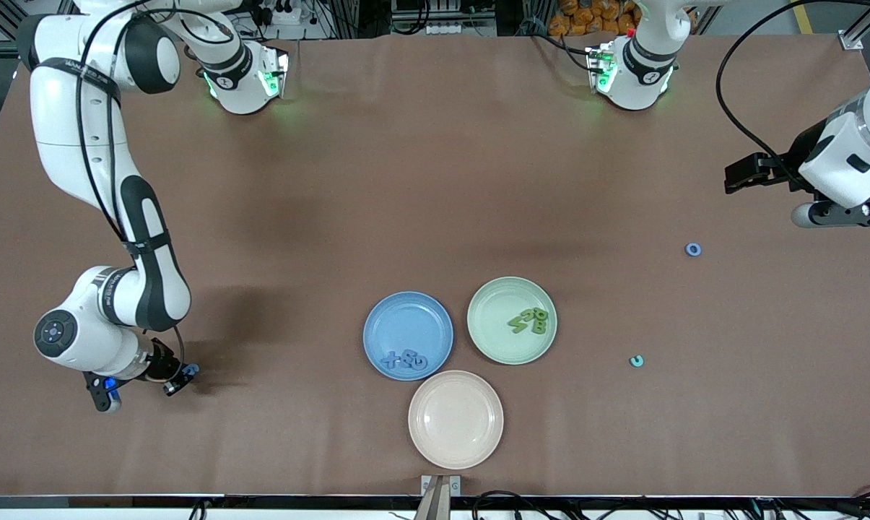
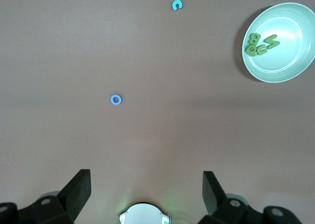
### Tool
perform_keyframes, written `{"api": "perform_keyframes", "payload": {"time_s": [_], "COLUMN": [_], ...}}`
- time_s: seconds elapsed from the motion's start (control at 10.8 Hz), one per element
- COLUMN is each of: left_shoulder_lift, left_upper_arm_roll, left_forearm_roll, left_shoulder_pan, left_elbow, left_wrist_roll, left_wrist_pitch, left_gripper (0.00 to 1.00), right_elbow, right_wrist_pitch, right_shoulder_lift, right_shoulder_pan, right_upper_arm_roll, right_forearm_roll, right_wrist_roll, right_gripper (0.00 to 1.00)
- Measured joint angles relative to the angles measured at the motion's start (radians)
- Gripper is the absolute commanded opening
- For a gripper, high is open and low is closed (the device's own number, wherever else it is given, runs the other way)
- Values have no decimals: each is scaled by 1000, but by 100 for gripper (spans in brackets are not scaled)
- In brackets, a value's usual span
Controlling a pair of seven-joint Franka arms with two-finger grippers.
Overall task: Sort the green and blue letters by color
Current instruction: 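Lower the right gripper and grasp the blue 9, then carry the blue 9 with the right gripper onto the blue plate and release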
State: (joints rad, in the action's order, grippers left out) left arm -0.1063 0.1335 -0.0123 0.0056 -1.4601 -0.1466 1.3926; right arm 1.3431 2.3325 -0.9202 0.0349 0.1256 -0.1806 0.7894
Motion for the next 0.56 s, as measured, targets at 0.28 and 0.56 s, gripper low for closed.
{"api": "perform_keyframes", "payload": {"time_s": [0.28, 0.56], "left_shoulder_lift": [-1, -1], "left_upper_arm_roll": [0, 0], "left_forearm_roll": [0, 0], "left_shoulder_pan": [0, 0], "left_elbow": [0, 0], "left_wrist_roll": [0, 0], "left_wrist_pitch": [0, 0], "left_gripper": [100, 100], "right_elbow": [-19, -48], "right_wrist_pitch": [-26, -28], "right_shoulder_lift": [2, 2], "right_shoulder_pan": [16, 58], "right_upper_arm_roll": [-71, -139], "right_forearm_roll": [-3, -3], "right_wrist_roll": [54, 208], "right_gripper": [0, 0]}}
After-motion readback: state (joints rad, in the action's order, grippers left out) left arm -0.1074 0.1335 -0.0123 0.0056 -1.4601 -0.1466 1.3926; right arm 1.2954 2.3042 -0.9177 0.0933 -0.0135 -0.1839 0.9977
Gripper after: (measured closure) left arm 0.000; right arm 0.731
